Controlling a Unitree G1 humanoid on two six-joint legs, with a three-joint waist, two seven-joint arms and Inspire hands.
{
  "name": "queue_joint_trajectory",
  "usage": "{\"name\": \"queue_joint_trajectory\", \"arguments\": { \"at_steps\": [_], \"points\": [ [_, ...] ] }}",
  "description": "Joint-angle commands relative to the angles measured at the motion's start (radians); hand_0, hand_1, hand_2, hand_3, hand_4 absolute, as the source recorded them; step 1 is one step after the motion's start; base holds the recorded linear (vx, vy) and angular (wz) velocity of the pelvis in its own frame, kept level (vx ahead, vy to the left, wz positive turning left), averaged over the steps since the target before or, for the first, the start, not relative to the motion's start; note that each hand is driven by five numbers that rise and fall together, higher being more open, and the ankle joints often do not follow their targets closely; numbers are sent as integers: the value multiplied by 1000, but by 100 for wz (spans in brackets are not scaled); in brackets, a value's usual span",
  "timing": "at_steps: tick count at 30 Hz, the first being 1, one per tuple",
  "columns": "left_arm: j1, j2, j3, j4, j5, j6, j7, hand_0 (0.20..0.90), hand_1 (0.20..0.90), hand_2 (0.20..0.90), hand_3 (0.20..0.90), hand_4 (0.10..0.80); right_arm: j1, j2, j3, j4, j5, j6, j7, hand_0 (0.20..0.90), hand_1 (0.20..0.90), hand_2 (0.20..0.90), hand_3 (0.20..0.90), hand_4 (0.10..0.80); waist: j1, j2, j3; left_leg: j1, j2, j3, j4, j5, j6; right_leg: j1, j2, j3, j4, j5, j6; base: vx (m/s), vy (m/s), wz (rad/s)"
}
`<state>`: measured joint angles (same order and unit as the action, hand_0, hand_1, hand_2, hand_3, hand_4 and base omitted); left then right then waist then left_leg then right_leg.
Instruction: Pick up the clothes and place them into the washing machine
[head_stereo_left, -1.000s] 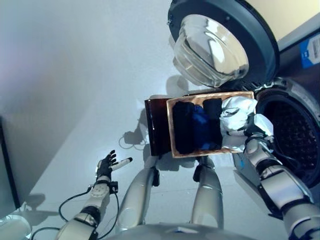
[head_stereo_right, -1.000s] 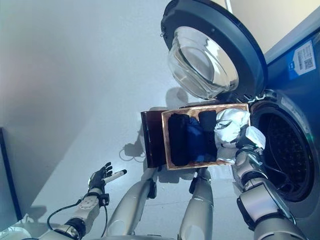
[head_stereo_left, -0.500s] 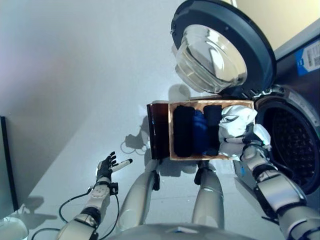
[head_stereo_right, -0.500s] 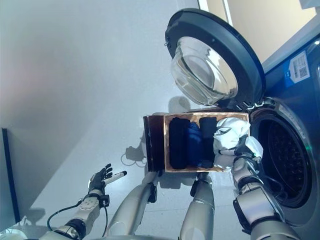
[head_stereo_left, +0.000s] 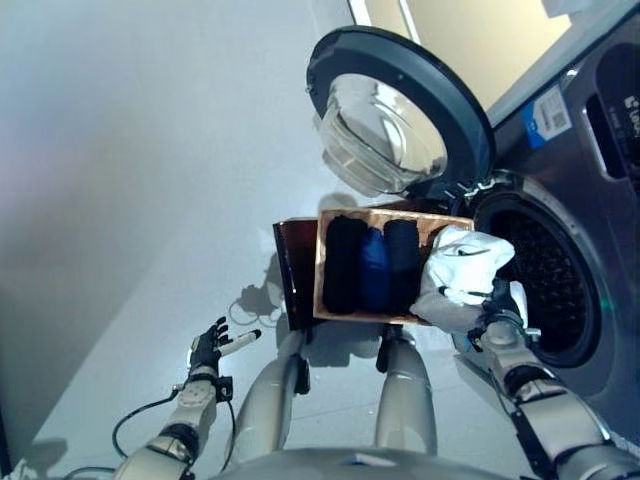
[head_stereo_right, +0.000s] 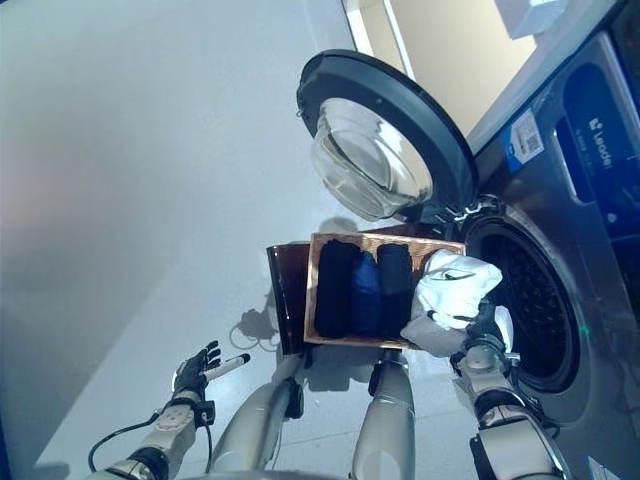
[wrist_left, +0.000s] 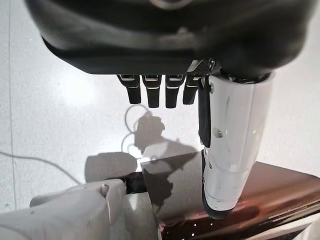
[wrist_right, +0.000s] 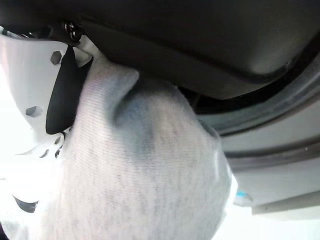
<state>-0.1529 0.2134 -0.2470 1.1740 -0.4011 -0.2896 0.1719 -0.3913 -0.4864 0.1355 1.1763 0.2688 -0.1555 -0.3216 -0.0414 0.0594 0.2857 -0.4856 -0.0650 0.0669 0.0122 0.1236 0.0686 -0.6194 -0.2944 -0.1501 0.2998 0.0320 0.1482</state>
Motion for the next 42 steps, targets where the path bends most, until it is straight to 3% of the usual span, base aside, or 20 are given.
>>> {"name": "queue_joint_trajectory", "arguments": {
  "at_steps": [1, 9, 14, 21, 33, 42],
  "points": [
    [45, 73, 55, 7, -30, -26, 5, 900, 900, 900, 900, 800, -6, -42, -124, -69, 255, -145, 5, 200, 200, 200, 200, 300, -5, -47, 18, 27, 30, 29, 141, -139, -103, 141, -45, 32, -280, 223, 49, 32, 1, -8],
    [40, 38, 41, 19, -54, -19, 11, 900, 900, 900, 900, 800, -76, 116, -388, -16, 905, -295, 114, 200, 200, 200, 200, 300, -5, -26, 12, 44, 31, 33, 130, -148, -106, 160, -40, 27, -294, 210, 48, 27, 11, -6],
    [32, 18, 27, 29, -86, -5, 11, 900, 900, 900, 900, 800, -105, 178, -421, -2, 1091, -295, 153, 200, 200, 200, 200, 300, -1, -13, 12, 45, 26, 35, 124, -146, -108, 159, -44, 32, -299, 211, 49, 8, 2, 0],
    [44, 0, 13, 30, -106, -5, 1, 900, 900, 900, 900, 800, -171, 185, -488, -3, 1199, -353, 160, 200, 200, 200, 200, 300, 6, 25, 17, 40, 15, 38, 116, -138, -105, 145, -51, 40, -294, 210, 48, 9, 8, 0],
    [51, -16, -20, 33, -96, -11, -10, 900, 900, 900, 900, 800, -284, 48, -530, -4, 1167, -400, 108, 200, 200, 200, 200, 300, 30, 89, 9, 47, 22, 30, 83, -126, -112, 124, -50, 47, -270, 182, 46, 9, -5, 0],
    [38, -25, -32, 28, -98, -21, -2, 900, 900, 900, 900, 800, -366, -35, -519, -47, 1146, -450, 78, 200, 200, 200, 200, 300, 41, 116, 7, 60, 40, 23, 4, -67, -129, 101, -40, 43, -265, 175, 39, 12, -23, -1]
  ]
}}
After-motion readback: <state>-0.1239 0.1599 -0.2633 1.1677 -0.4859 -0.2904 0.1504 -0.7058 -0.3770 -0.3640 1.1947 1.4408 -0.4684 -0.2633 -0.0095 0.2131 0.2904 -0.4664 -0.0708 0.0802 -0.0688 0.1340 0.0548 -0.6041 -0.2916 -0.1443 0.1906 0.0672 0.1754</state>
